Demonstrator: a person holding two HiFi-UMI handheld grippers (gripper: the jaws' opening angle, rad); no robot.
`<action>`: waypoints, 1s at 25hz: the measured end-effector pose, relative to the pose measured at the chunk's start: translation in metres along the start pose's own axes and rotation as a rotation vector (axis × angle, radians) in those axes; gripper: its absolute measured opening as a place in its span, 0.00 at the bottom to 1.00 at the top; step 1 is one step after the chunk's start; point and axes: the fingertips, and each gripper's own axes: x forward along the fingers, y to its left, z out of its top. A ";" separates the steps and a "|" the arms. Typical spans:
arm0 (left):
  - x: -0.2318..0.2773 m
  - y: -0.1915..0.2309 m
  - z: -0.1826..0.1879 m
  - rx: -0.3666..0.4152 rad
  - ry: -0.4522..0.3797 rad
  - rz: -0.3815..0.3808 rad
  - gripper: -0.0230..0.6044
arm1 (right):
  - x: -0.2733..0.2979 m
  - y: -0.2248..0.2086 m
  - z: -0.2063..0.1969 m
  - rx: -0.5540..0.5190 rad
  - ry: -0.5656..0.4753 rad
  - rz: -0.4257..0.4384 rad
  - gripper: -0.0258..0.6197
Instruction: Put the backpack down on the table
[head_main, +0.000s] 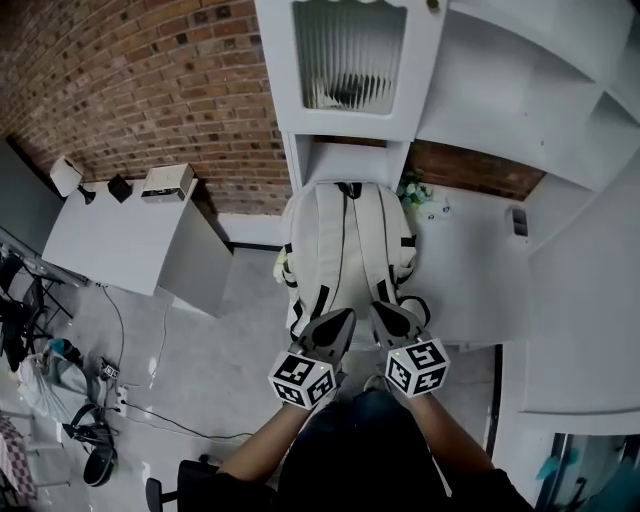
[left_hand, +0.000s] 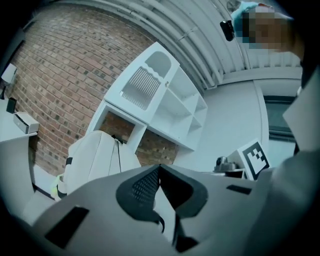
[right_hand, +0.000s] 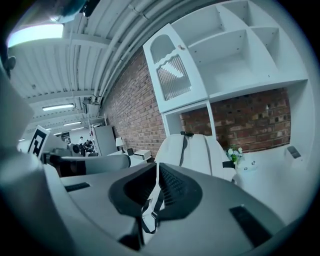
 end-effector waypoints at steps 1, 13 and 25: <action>-0.005 -0.005 0.000 0.005 -0.010 0.018 0.07 | -0.006 0.004 0.000 -0.003 -0.006 0.003 0.09; -0.023 -0.113 -0.024 0.170 -0.010 0.144 0.07 | -0.113 0.007 -0.008 -0.057 -0.059 -0.032 0.08; -0.051 -0.267 -0.099 0.230 -0.019 0.245 0.07 | -0.288 -0.004 -0.060 -0.112 -0.084 -0.054 0.08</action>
